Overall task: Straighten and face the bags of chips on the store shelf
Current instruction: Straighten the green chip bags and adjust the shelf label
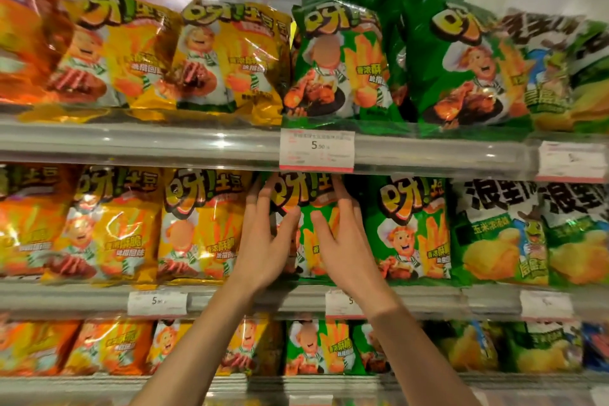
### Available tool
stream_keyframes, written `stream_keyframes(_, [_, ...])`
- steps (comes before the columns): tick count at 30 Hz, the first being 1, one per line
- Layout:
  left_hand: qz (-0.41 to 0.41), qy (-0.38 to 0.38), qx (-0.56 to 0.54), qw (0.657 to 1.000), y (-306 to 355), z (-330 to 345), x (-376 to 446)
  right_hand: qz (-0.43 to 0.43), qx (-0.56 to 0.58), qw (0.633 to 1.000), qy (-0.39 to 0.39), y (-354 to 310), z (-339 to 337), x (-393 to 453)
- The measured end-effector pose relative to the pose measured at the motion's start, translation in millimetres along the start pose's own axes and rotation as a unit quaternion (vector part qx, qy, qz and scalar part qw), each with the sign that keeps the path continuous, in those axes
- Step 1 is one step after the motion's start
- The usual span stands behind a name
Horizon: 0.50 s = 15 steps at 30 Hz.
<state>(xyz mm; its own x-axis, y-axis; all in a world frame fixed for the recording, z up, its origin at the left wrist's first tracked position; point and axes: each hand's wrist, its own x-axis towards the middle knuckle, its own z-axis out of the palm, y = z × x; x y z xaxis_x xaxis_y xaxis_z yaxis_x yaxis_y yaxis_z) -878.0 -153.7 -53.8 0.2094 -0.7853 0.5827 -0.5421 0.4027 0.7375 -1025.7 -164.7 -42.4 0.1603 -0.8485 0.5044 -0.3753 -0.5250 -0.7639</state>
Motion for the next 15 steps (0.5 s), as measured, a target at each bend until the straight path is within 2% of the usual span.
stream_keyframes(6, [-0.025,-0.017,-0.038,0.999,-5.3,2.4,-0.7,-0.009,-0.035,0.999,-0.017,9.4,-0.6,-1.4])
stream_keyframes(8, [-0.045,-0.025,-0.061,0.997,-5.6,2.2,-4.4,0.000,-0.015,1.000,-0.022,12.0,-3.8,-3.1])
stream_keyframes(11, [-0.109,-0.046,-0.114,0.986,-4.2,3.0,-5.0,0.063,0.059,0.996,-0.016,12.6,-7.3,0.9])
stream_keyframes(15, [-0.139,-0.041,-0.139,0.980,9.3,3.1,1.8,0.136,0.033,0.989,-0.048,9.8,-2.7,11.9])
